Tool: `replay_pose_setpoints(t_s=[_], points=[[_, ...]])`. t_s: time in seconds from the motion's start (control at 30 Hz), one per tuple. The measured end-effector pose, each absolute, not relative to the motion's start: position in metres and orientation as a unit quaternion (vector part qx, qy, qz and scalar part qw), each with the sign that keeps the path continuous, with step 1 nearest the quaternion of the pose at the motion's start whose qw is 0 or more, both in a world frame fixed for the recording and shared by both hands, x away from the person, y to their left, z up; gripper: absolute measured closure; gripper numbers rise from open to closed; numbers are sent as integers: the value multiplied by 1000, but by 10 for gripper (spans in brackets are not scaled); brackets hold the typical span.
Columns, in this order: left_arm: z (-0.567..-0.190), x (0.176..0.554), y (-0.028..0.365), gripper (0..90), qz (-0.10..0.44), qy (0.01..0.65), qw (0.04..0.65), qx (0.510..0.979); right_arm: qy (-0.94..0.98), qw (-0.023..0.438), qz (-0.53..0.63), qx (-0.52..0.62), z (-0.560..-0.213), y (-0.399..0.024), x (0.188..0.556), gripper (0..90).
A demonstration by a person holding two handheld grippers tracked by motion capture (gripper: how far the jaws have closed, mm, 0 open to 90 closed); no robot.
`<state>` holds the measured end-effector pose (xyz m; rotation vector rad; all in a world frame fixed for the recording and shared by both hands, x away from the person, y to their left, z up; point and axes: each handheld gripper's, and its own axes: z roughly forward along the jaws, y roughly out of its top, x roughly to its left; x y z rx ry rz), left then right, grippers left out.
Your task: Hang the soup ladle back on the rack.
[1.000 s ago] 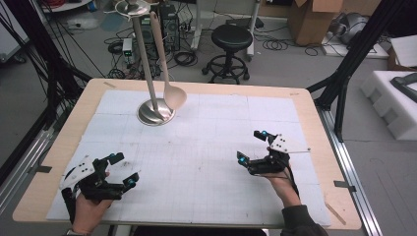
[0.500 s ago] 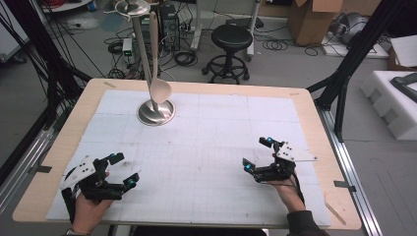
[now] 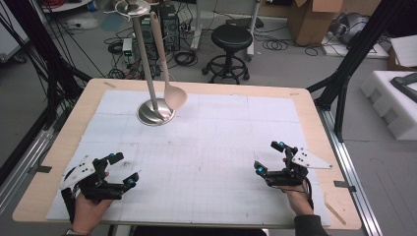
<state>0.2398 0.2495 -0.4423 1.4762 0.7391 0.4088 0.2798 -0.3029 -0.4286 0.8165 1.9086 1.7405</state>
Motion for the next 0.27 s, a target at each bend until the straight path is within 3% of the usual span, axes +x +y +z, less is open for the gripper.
replay_pose_setpoints(t_s=[0.27], points=[[-442, 241, 250, 18, 184, 329, 659, 651, 703, 211, 615, 289, -434, -301, 276, 2]])
